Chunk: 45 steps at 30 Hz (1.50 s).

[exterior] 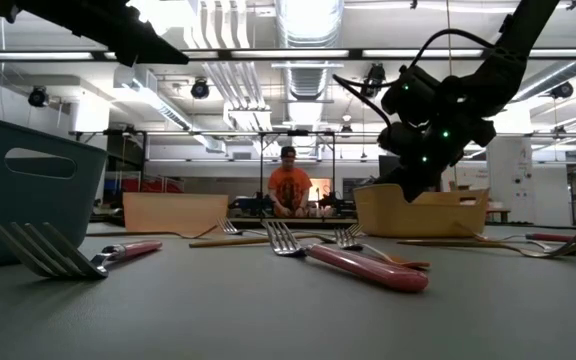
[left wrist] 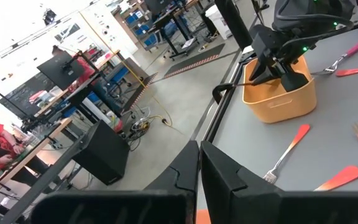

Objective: Sort silverware by color (type)
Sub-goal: Put the gold fork into the yellow bin, then put the pink fork into the blue bin

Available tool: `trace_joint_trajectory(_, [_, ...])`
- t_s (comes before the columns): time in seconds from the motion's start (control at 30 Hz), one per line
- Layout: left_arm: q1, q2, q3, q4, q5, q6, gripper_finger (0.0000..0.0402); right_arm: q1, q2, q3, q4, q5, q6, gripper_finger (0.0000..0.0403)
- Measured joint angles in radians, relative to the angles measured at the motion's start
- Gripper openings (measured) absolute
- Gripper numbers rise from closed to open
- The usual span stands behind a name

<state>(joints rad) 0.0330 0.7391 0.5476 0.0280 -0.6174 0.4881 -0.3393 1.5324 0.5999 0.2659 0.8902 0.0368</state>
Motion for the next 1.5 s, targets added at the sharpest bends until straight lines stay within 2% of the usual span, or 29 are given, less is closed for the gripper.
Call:
trace_joint_trajectory(0.37, [0.0, 0.0, 0.0, -0.001, 0.0, 0.0, 0.0, 0.001, -0.01, 0.005, -0.003, 0.0, 0.006, 0.0059])
trace_joint_trajectory(0.6, [0.0, 0.0, 0.0, -0.004, 0.0, 0.0, 0.0, 0.001, -0.021, 0.061, -0.06, 0.0, 0.023, 0.0059])
trace_joint_trajectory(0.8, [0.0, 0.0, 0.0, -0.006, 0.0, 0.0, 0.0, 0.001, -0.025, 0.185, -0.225, -0.035, 0.091, 0.0059])
trace_joint_trajectory(1.17, [0.0, 0.0, 0.0, -0.006, 0.0, 0.0, 0.0, 0.022, -0.025, 0.461, -0.64, -0.138, 0.2, 0.0059])
trace_joint_trajectory(1.37, [0.0, 0.0, 0.0, -0.004, 0.0, -0.008, 0.0, 0.096, -0.026, 0.515, -0.711, -0.136, 0.188, 0.0058])
trace_joint_trajectory(1.5, [0.0, 0.0, 0.0, 0.007, 0.0, -0.016, 0.0, 0.157, -0.029, 0.512, -0.726, -0.088, 0.188, 0.0058])
